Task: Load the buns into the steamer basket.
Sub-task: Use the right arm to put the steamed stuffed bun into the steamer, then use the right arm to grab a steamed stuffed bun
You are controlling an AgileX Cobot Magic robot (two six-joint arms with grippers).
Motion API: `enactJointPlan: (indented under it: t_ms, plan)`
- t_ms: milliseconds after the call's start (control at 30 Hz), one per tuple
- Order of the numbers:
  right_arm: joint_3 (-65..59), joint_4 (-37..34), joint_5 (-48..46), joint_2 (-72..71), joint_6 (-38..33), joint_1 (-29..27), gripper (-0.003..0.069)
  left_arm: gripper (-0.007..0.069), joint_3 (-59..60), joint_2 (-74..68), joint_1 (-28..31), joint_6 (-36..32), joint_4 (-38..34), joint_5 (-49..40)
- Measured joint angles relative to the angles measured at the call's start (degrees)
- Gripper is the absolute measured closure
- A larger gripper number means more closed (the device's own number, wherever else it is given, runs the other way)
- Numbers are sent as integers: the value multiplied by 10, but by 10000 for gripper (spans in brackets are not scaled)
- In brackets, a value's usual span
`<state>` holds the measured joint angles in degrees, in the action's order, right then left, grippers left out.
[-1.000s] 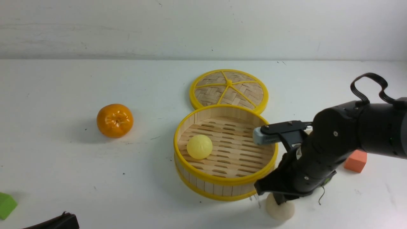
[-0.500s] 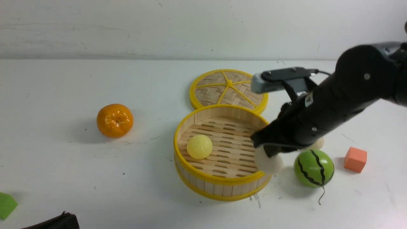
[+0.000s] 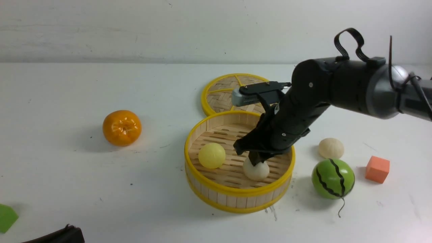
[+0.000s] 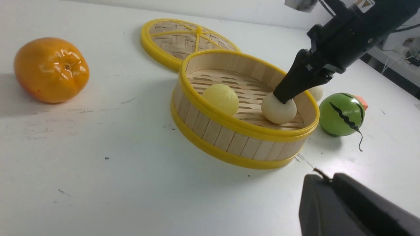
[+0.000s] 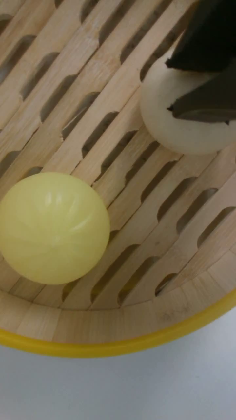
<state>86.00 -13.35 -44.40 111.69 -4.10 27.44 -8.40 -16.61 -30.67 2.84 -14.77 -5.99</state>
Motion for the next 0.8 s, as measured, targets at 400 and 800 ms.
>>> enactJointPlan:
  t_ms: [400,800]
  plan:
    - [67,112,-107,-58,61,-62,187,585,0,0,0,0,0,0]
    - [67,101,-69,26,104,-183,270,571,0,0,0,0,0,0]
